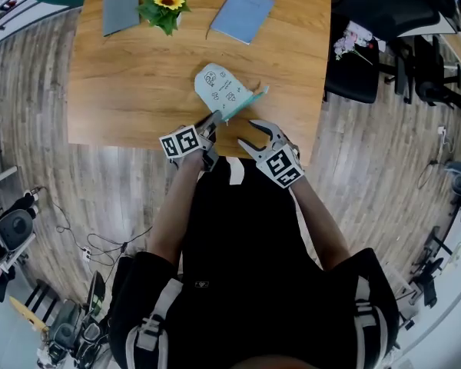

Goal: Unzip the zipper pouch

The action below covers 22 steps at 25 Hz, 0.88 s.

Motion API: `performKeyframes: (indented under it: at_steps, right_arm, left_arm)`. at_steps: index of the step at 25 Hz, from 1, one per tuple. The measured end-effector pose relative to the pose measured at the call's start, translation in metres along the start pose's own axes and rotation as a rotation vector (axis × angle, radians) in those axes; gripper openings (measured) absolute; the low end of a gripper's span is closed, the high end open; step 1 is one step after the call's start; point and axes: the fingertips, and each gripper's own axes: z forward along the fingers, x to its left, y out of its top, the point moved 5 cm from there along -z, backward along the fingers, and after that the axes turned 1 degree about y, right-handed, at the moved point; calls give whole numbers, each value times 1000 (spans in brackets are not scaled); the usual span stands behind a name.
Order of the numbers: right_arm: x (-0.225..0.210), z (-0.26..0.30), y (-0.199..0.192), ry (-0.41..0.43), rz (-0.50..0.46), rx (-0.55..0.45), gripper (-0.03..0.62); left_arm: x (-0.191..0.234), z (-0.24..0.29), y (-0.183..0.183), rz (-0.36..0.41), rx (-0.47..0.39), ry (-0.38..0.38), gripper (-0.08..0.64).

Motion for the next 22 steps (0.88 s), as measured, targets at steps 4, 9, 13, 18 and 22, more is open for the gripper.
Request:
performKeyframes:
  at_steps: [4, 9, 13, 18, 22]
  right_arm:
    - [5, 0, 3, -4, -17, -3, 216]
    - [11, -2, 9, -6, -41, -11, 207]
    - [12, -5, 15, -23, -56, -22, 193]
    - [17, -7, 22, -35, -63, -46, 150]
    - [23, -9, 25, -33, -56, -67, 115]
  left_arm:
    - [-15, -5, 10, -30, -48, -48, 3]
    - [-30, -12, 18, -14, -75, -87, 3]
    - [-38, -23, 23, -13, -98, -105, 3]
    - [-46, -41, 29, -29, -136, -126, 3]
    - [-53, -57, 28, -24, -150, -130, 3]
